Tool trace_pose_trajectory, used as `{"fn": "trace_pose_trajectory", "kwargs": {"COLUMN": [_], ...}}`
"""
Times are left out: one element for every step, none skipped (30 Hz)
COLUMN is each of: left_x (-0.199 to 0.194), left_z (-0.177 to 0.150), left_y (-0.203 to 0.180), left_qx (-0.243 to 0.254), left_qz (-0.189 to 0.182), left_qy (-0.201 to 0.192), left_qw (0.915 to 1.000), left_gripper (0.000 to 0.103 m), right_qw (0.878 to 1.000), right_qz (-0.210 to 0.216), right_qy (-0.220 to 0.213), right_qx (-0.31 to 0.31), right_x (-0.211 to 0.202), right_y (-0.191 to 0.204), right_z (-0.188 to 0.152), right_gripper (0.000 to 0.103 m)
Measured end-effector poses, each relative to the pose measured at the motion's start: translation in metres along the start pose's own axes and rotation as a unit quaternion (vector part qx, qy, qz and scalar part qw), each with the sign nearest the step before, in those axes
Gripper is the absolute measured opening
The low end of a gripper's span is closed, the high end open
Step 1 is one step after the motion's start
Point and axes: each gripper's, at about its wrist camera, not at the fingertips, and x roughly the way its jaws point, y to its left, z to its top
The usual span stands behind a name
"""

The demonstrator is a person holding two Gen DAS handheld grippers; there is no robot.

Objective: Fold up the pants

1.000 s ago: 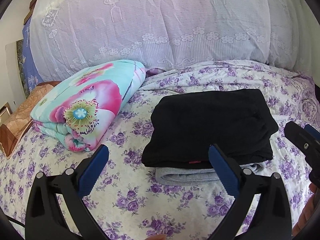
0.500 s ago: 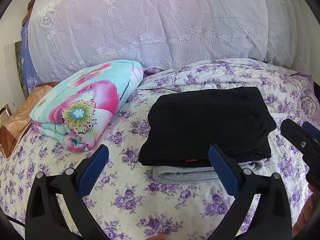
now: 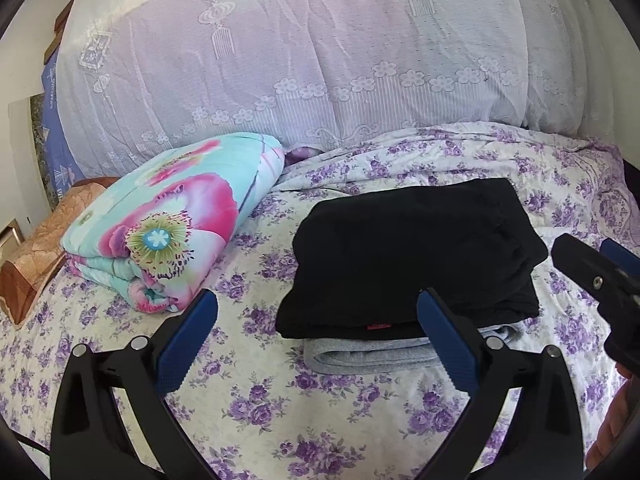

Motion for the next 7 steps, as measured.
{"fn": "trace_pose_trajectory", "kwargs": {"left_x": [0.0005, 0.0012, 0.002, 0.0031, 0.0045, 0.0057, 0.0065], "left_z": [0.0005, 0.0009, 0.001, 0.0011, 0.0014, 0.0014, 0.0013], "left_y": [-0.0001, 0.0004, 0.0013, 0.0024, 0.0031, 0.0041, 0.0048], "left_qx": [-0.001, -0.004, -0.008, -0.01, -0.01, -0.012, -0.015], "left_qz": [0.0, 0.003, 0.003, 0.0, -0.001, -0.001, 0.0], "left_qy": [0.005, 0.007, 0.009, 0.013, 0.016, 0.019, 0.021], "left_qw": [1.0, 1.0, 0.9999, 0.9999, 0.9998, 0.9997, 0.9997], "left_gripper": [0.098, 0.098, 0.098, 0.098, 0.098, 0.098, 0.098], "right_qw": [1.0, 1.0, 1.0, 1.0, 1.0, 1.0, 1.0], "right_qz": [0.001, 0.001, 0.0, 0.0, 0.0, 0.0, 0.0], "right_qy": [0.0, 0.0, 0.0, 0.0, 0.0, 0.0, 0.0], "right_qx": [0.0, 0.001, 0.001, 0.001, 0.002, 0.002, 0.002], "right_x": [0.0001, 0.0, -0.0002, 0.0001, -0.0003, -0.0004, -0.0004], "right_y": [0.0, -0.0002, -0.0005, -0.0004, -0.0006, -0.0005, -0.0004], "right_z": [0.0, 0.0002, 0.0006, 0.0006, 0.0011, 0.001, 0.001], "right_gripper": [0.099, 0.099, 0.099, 0.099, 0.099, 0.099, 0.099]}}
